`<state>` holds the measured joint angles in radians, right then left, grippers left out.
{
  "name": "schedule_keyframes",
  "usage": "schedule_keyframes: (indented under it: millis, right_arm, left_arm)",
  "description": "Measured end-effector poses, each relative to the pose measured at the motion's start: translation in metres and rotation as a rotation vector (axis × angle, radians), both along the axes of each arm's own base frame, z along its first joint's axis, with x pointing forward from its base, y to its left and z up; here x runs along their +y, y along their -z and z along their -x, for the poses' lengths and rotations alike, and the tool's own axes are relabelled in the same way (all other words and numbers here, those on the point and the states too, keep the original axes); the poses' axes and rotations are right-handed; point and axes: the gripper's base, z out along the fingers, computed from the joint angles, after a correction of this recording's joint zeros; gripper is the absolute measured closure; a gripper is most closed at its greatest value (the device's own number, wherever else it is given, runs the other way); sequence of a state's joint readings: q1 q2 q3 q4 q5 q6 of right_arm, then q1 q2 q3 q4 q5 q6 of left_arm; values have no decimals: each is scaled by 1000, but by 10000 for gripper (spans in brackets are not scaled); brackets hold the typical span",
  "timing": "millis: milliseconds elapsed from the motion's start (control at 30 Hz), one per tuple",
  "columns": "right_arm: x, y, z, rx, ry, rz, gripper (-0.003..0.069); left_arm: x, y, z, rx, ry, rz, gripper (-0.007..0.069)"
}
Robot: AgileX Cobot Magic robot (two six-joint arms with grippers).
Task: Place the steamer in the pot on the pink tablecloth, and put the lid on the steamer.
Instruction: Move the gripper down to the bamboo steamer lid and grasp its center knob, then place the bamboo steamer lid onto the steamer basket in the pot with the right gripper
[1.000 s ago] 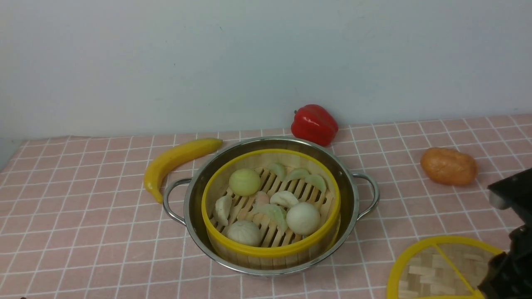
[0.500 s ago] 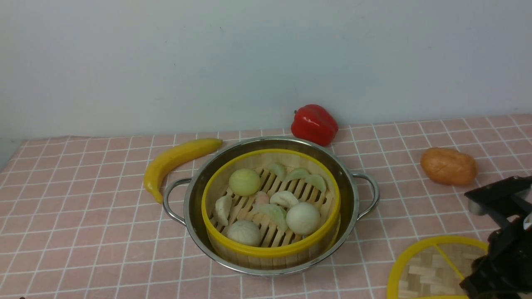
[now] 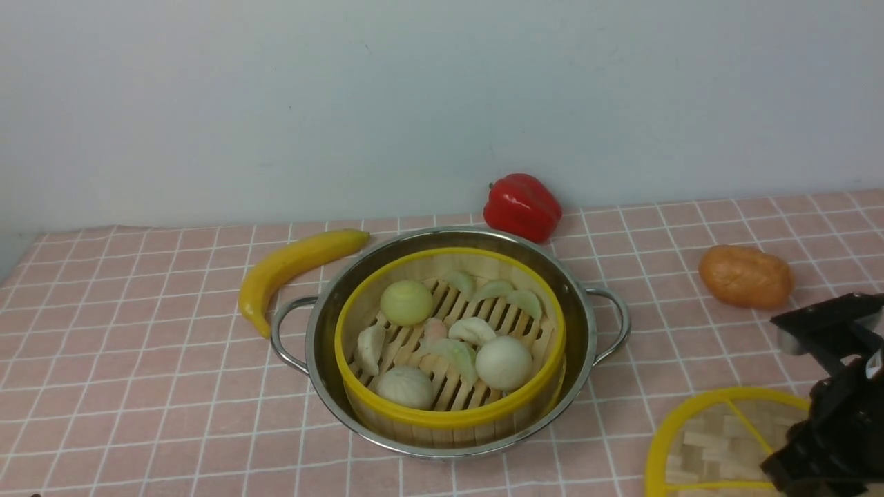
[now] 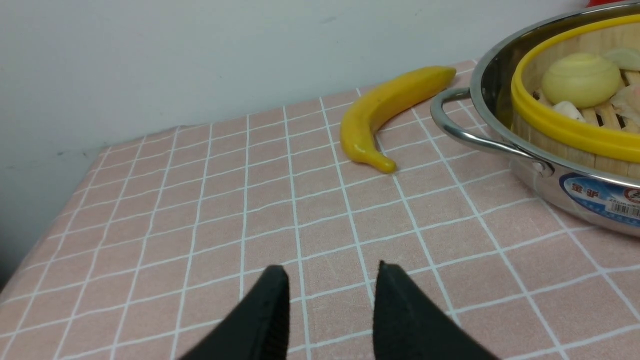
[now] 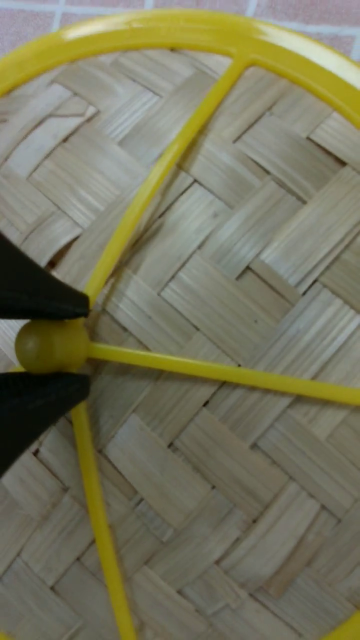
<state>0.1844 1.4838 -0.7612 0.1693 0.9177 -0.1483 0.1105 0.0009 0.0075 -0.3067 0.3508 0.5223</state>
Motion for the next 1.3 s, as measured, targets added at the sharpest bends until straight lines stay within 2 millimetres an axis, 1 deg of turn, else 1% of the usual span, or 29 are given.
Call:
schedule_keyframes:
  millis: [33,100,167,200,233,267,333,400,433,467,533,600,700,767,800,833,867,900,933,967,1033,1100,1133,1300]
  right_arm:
    - [0,-3,1,-8,2,-1,512]
    - [-2,-23,7,-78,9,-14,512]
    - [2,-54,11,-200,-45,-32,512]
    - [4,-63,12,-236,-75,-42,512]
    - [12,-81,12,-310,-136,-64,512]
    - [18,-91,12,-344,-177,-79,512]
    - [35,-120,10,-447,-296,-128,512]
    - [55,-138,8,-505,-404,-159,512]
    - [59,-145,7,-525,-431,-166,512]
    - [76,-155,3,-543,-503,-180,512]
    - [94,-164,-7,-534,-566,-182,512]
    - [112,-165,-19,-486,-631,-155,512]
    - [137,-159,-44,-425,-694,-102,512]
    - [154,-156,-61,-411,-731,-81,512]
    - [159,-155,-65,-405,-746,-78,512]
    - [168,-154,-72,-403,-769,-73,512]
    - [172,-150,-75,-397,-774,-72,512]
    - [185,-147,-87,-407,-802,-61,512]
    - [193,-147,-95,-427,-817,-55,512]
    - [196,-146,-98,-430,-824,-52,512]
    - [212,-135,-115,-443,-857,-34,512]
    - [217,-131,-120,-446,-867,-29,512]
    - [224,-121,-127,-438,-871,-27,512]
    - [228,-108,-133,-399,-818,-24,512]
  left_arm:
    - [0,0,0,0,0,0,387]
    - [0,0,0,0,0,0,382]
    - [0,0,0,0,0,0,382]
    - [0,0,0,0,0,0,382]
    - [0,0,0,0,0,0,382]
    - [0,0,0,0,0,0,382]
    - [0,0,0,0,0,0,382]
    - [0,0,0,0,0,0,382]
    - [0,0,0,0,0,0,382]
    - [0,0,0,0,0,0,382]
    - [0,0,0,0,0,0,382]
    - [0,0,0,0,0,0,382]
    - [0,0,0,0,0,0,382]
    - [0,0,0,0,0,0,382]
    - [0,0,0,0,0,0,382]
    - [0,0,0,0,0,0,382]
    - [0,0,0,0,0,0,382]
    - [0,0,0,0,0,0,382]
    - [0,0,0,0,0,0,382]
    - [0,0,0,0,0,0,382]
    - [0,0,0,0,0,0,382]
    - [0,0,0,0,0,0,382]
    - [0,0,0,0,0,0,382]
    - [0,0,0,-1,0,0,382]
